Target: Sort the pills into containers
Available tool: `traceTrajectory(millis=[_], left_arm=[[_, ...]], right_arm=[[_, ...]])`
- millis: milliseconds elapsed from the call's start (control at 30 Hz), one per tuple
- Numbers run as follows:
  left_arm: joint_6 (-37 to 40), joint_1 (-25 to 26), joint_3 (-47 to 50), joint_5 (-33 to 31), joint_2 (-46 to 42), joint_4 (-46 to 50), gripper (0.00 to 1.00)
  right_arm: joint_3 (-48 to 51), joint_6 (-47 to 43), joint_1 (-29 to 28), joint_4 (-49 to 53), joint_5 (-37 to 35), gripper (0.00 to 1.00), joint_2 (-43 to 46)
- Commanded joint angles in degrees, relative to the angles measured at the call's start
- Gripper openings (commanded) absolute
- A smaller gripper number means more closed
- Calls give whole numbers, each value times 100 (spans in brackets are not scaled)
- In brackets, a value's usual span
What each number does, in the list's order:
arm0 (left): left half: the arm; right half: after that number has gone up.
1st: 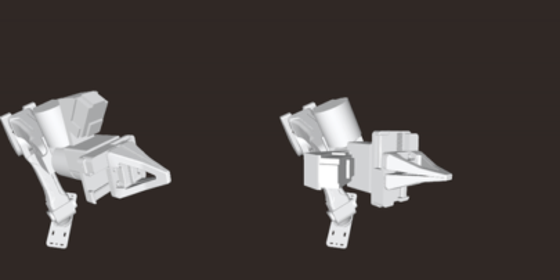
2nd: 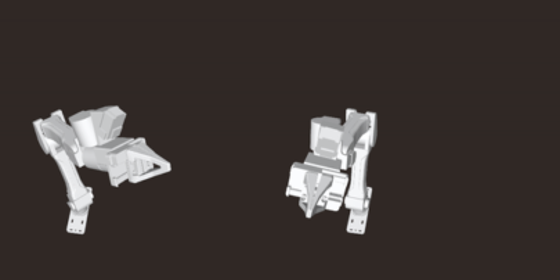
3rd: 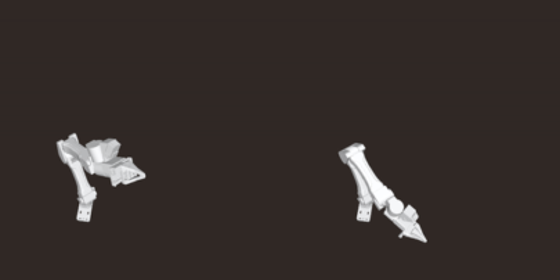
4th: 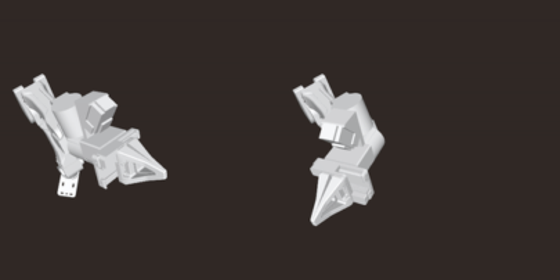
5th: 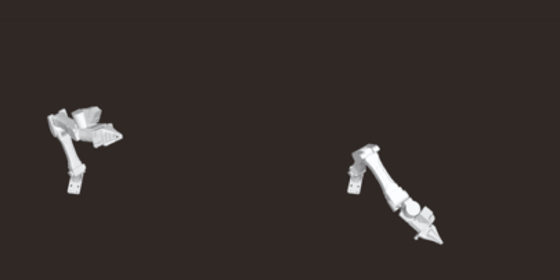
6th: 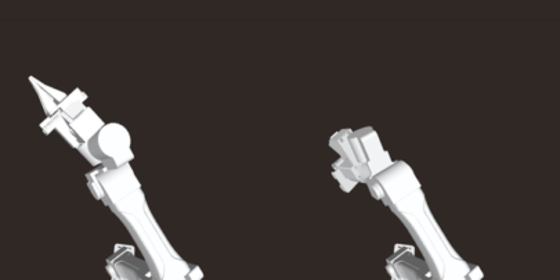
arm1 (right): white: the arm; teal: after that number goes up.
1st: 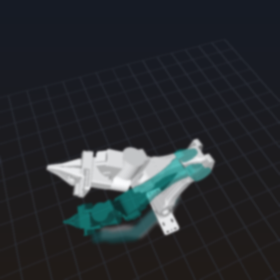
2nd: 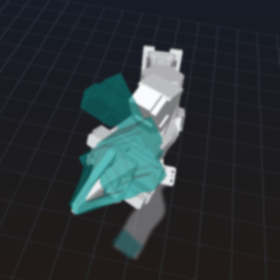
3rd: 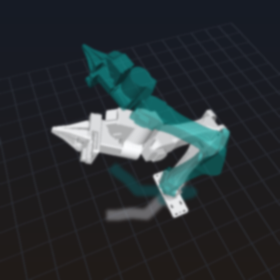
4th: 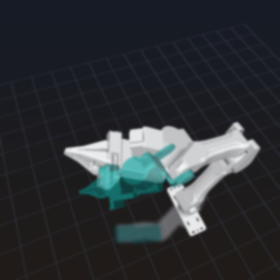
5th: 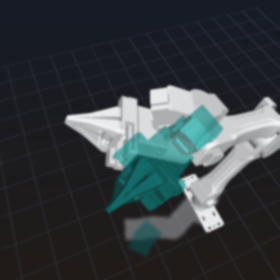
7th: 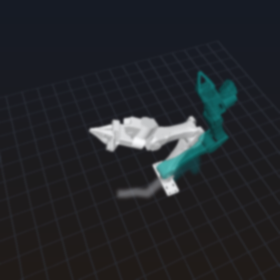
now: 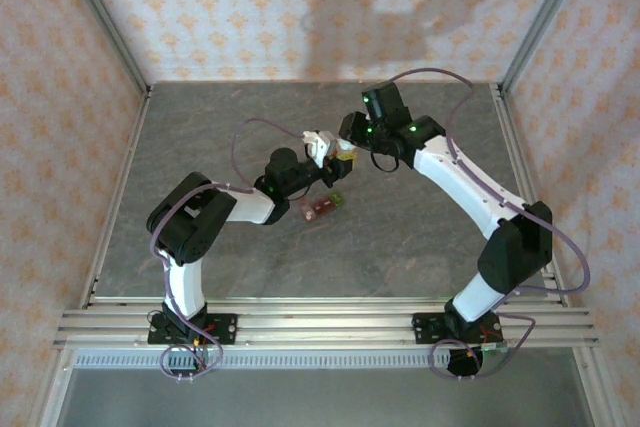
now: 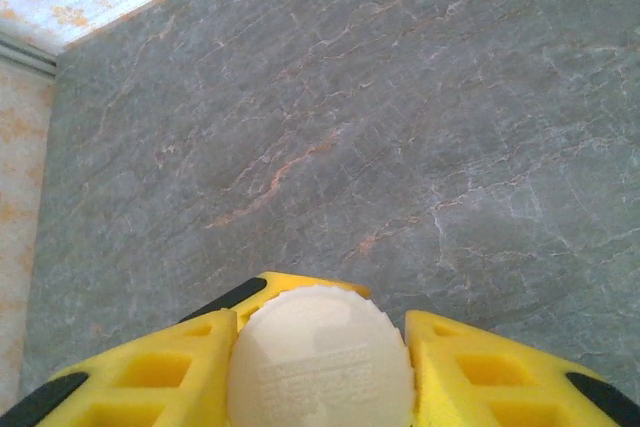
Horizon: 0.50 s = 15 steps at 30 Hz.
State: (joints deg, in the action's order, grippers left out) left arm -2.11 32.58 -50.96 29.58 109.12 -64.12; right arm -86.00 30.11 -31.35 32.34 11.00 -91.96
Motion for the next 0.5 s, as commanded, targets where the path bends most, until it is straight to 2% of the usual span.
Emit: traceTrajectory(millis=[0,67,200,400,467], left_arm=[[11,74,-205,76,-58,-701,0],[24,73,-201,81,-51,-707,0],[23,73,-199,83,-63,-701,0],[-7,74,-220,133,-57,-719,0],[-6,75,-214,146,-66,-712,0]], right_arm=[[-359,189,-118,371,-189,51,32],[-571,102,-74,491,-196,64,86],[-700,-2,52,504,-126,78,397],[-665,-342,200,569,-56,84,650],[-579,-567,366,441,245,84,653]])
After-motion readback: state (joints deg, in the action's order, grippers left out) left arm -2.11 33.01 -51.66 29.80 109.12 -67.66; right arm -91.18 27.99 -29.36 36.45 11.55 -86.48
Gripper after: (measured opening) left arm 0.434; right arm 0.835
